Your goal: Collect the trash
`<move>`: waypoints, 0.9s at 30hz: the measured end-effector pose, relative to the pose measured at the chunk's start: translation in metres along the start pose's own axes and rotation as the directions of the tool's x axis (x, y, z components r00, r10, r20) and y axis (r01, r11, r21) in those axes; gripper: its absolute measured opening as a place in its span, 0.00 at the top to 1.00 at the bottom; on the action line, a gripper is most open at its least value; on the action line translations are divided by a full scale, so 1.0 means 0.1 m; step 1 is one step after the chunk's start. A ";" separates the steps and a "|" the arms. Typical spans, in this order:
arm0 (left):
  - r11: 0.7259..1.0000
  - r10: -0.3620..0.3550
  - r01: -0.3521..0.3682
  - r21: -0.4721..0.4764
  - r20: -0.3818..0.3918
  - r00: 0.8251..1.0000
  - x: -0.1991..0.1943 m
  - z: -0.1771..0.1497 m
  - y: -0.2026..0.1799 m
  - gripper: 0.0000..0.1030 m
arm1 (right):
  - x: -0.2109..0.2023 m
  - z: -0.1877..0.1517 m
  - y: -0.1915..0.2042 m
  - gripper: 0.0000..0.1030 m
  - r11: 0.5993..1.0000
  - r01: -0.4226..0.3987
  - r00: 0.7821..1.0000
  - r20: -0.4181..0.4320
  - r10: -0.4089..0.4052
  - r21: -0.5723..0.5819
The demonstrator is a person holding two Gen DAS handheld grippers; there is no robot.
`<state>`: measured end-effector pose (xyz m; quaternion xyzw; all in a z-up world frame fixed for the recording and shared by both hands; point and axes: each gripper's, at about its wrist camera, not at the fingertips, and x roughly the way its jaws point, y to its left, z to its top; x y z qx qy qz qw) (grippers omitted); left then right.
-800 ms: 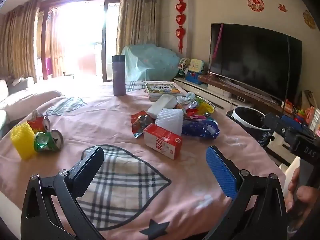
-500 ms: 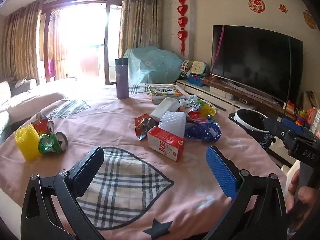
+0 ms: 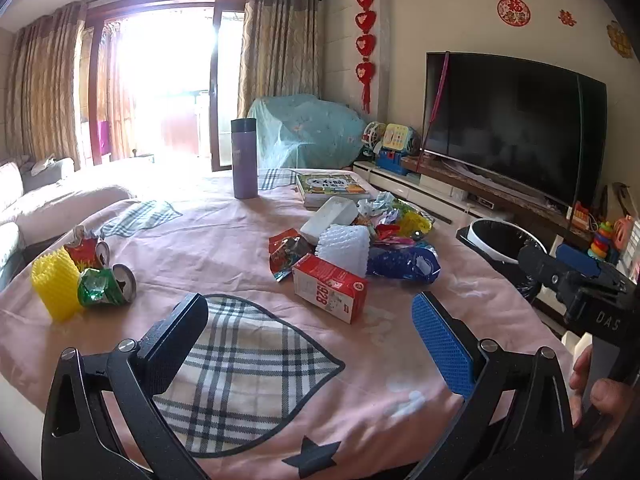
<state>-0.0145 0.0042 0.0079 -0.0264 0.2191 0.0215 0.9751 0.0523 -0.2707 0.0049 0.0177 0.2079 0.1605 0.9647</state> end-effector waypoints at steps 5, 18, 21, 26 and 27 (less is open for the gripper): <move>1.000 0.002 -0.002 0.001 0.005 1.000 -0.01 0.00 -0.01 0.00 | 0.00 -0.02 0.03 0.00 1.000 -0.008 1.000 -0.003 0.008 -0.008; 1.000 0.019 -0.018 -0.006 0.029 0.999 -0.07 0.03 -0.01 0.00 | -0.07 0.01 -0.03 0.00 1.000 0.016 0.999 0.028 -0.016 0.016; 1.000 0.018 -0.018 -0.004 0.031 0.999 -0.08 0.04 -0.02 0.00 | -0.07 0.02 -0.03 0.00 1.000 0.015 0.999 0.031 -0.016 0.018; 1.000 0.017 -0.017 0.000 0.031 0.999 -0.08 0.04 -0.03 0.00 | -0.08 0.02 -0.04 0.00 1.000 0.010 0.999 0.031 -0.011 0.017; 1.000 0.017 -0.017 -0.001 0.031 0.999 -0.08 0.05 -0.03 0.00 | -0.08 0.02 -0.04 0.00 1.000 0.009 0.999 0.031 -0.009 0.017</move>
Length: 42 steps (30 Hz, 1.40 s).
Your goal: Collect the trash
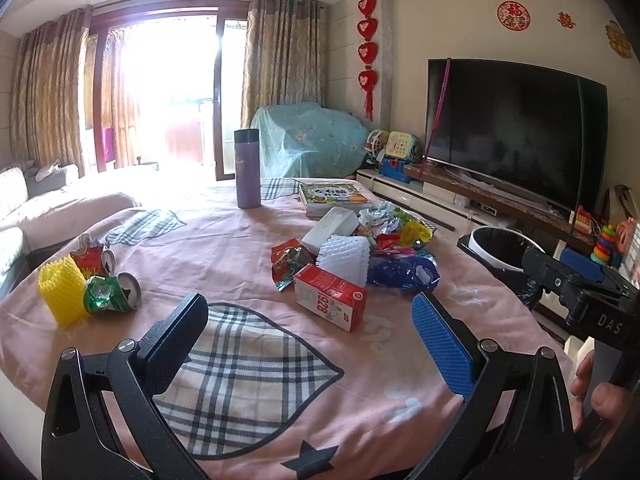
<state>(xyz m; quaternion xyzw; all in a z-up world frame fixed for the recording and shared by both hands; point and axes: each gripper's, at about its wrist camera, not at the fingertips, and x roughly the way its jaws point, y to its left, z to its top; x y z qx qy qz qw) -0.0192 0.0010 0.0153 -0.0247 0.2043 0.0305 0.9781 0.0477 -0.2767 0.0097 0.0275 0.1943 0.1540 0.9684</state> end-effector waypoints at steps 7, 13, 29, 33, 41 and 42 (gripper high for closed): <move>1.000 0.000 0.000 0.002 0.000 1.000 0.00 0.00 -0.01 0.00 | 0.01 0.01 0.00 0.00 1.000 -0.013 1.000 0.001 0.013 0.002; 1.000 -0.001 0.001 0.003 -0.007 1.000 0.02 0.00 -0.02 0.00 | 0.04 -0.01 -0.04 0.00 0.999 -0.032 0.999 -0.008 0.032 0.016; 1.000 -0.001 0.002 0.005 -0.114 0.994 0.36 -0.07 -0.07 0.00 | 0.38 -0.04 -0.18 0.00 0.993 -0.098 0.990 -0.100 0.103 0.060; 1.000 0.000 0.001 0.003 -0.154 0.988 0.52 -0.06 -0.12 0.00 | 0.67 -0.07 -0.29 0.00 0.984 -0.143 0.969 -0.187 0.160 0.106; 0.999 0.039 -0.041 -0.004 -0.242 0.970 1.08 -0.03 -0.24 0.00 | 1.16 -0.06 -0.39 0.04 0.976 -0.179 0.928 -0.308 0.208 0.121; 0.999 0.036 -0.042 -0.016 -0.261 0.965 1.18 -0.04 -0.24 0.00 | 1.23 -0.06 -0.39 0.05 0.974 -0.190 0.920 -0.324 0.220 0.122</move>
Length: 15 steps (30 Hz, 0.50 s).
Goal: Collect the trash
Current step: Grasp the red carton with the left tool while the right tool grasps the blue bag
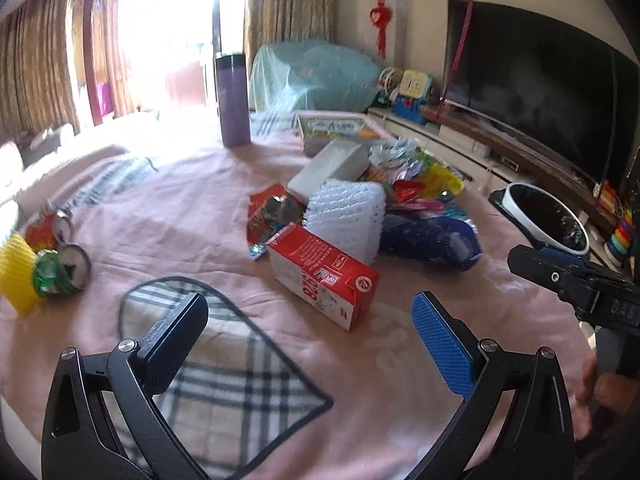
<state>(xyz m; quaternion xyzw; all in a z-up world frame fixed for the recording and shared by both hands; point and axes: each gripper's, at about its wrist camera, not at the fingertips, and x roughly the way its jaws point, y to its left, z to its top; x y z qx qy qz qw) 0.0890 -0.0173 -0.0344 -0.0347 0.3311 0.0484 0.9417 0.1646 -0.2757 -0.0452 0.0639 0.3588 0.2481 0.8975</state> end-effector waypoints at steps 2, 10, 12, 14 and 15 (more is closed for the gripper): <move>1.000 0.002 -0.003 -0.017 -0.030 1.000 0.15 0.03 -0.01 0.00 | 0.14 0.05 -0.03 0.09 1.000 -0.011 0.999 -0.034 0.011 -0.006; 0.998 -0.017 0.010 -0.065 -0.115 0.993 0.58 0.11 -0.01 0.06 | 0.54 0.16 -0.15 0.34 0.998 -0.062 0.990 -0.124 0.064 0.020; 0.998 -0.027 0.020 -0.055 -0.133 0.991 0.63 0.10 -0.02 0.30 | 0.63 0.16 -0.15 0.44 0.997 -0.073 0.987 -0.141 0.075 0.021; 0.998 -0.053 0.045 -0.049 -0.157 0.986 0.67 0.07 -0.02 0.53 | 0.66 0.15 -0.12 0.59 0.995 -0.093 0.983 -0.156 0.095 0.018; 0.997 -0.062 0.054 -0.049 -0.162 0.985 0.67 0.05 -0.01 0.57 | 0.66 0.14 -0.10 0.63 0.995 -0.098 0.983 -0.154 0.098 0.012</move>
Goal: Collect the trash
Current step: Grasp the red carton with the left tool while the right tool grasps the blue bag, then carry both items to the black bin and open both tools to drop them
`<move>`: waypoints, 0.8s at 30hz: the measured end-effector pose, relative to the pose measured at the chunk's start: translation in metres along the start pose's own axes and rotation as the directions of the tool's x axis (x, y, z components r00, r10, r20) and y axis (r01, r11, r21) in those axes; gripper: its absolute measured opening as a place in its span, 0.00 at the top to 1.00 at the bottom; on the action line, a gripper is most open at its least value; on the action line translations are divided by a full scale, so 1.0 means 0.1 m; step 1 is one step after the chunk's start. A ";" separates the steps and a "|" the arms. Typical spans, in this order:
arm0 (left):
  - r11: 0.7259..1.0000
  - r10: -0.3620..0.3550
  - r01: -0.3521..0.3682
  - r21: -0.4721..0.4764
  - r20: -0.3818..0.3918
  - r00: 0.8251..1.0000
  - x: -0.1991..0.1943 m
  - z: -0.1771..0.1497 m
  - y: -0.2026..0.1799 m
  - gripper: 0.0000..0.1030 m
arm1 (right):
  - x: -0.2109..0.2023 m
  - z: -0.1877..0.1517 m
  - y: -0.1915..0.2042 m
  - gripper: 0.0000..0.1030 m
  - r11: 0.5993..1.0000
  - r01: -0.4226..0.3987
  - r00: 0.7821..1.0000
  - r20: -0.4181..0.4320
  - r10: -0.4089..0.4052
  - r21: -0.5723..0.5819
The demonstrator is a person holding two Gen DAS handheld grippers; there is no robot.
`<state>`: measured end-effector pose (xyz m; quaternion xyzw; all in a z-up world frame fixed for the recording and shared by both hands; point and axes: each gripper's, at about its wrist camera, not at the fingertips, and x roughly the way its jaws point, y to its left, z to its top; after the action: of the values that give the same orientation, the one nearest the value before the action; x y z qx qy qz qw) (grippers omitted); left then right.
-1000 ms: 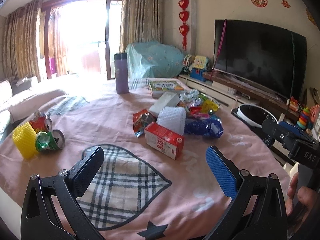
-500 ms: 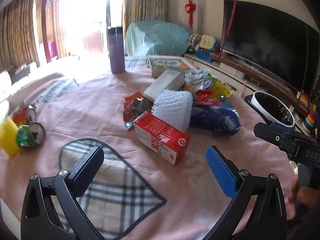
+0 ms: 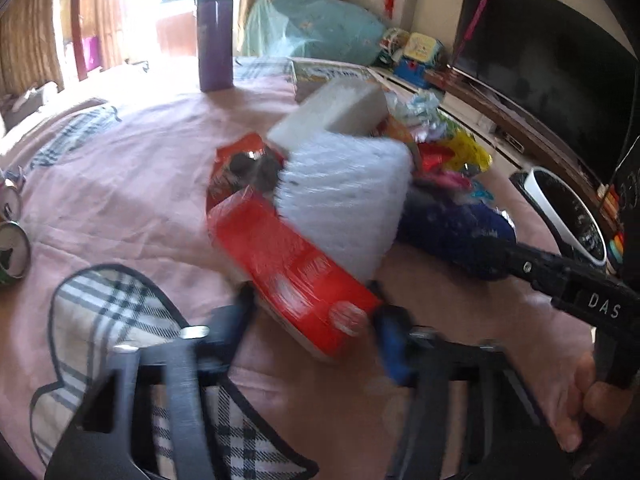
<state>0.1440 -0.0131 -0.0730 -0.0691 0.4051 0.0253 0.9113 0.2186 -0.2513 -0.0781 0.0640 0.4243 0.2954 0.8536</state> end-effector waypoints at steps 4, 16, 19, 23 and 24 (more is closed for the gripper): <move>1.000 -0.014 0.013 0.007 0.026 1.000 -0.14 -0.09 0.01 0.65 | -0.10 -0.07 0.04 0.76 1.000 -0.019 0.999 0.027 0.019 -0.004; 0.999 -0.031 0.023 0.038 0.232 0.972 -0.85 -0.16 -0.02 0.69 | -0.82 -0.25 -0.06 0.79 0.998 0.025 0.984 0.177 -0.034 0.055; 0.996 -0.068 0.052 0.067 0.250 0.966 -0.93 -0.09 -0.13 0.69 | -0.96 -0.27 -0.15 0.79 0.996 0.044 0.976 0.208 -0.060 0.081; 0.987 -0.134 0.107 0.121 0.249 0.959 -0.95 -0.01 -0.39 0.69 | -1.13 -0.29 -0.32 0.79 0.990 0.062 0.967 0.239 -0.091 0.124; 0.983 -0.153 0.123 0.136 0.243 0.958 -0.93 0.01 -0.47 0.69 | -1.17 -0.30 -0.36 0.79 0.989 0.069 0.964 0.246 -0.100 0.134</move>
<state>0.0866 -0.0586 0.0017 -0.0387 0.2808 -0.0543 0.9574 0.1574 -0.3507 -0.0296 0.1360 0.3323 0.2209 0.9068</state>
